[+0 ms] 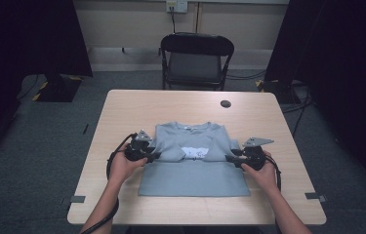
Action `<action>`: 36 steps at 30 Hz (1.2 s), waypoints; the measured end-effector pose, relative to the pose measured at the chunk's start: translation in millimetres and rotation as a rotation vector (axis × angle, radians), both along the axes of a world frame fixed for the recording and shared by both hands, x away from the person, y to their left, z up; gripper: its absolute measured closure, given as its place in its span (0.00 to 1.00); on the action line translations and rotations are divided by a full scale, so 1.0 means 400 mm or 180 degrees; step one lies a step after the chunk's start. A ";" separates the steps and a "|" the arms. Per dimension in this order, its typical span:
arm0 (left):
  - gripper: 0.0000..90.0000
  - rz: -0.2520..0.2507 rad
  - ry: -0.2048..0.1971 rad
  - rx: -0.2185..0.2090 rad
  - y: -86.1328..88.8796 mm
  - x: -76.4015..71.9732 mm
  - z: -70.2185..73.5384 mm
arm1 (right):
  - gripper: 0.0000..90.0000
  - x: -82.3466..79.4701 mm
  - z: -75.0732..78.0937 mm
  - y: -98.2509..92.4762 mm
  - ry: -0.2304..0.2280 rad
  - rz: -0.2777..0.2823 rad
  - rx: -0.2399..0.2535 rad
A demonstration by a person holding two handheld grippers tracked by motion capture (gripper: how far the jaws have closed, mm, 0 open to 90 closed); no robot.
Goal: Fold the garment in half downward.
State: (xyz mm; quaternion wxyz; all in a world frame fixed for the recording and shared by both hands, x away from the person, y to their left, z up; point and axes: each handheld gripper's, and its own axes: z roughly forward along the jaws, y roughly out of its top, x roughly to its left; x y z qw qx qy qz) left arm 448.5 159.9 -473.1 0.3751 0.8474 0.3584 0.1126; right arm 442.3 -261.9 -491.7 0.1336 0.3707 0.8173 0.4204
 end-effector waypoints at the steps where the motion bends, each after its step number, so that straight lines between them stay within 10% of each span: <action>1: 0.55 0.0049 -0.0035 -0.0011 0.001 -0.001 0.008 | 0.52 -0.001 0.003 0.001 -0.0007 -0.0003 0.0027; 6: 0.23 0.0211 -0.0214 -0.0035 0.018 0.010 0.033 | 0.34 0.002 0.025 0.005 -0.0117 -0.0015 0.0056; 36: 0.25 0.0537 -0.0111 -0.0027 0.012 0.191 0.028 | 0.33 0.183 0.049 -0.006 -0.0047 -0.0302 0.0030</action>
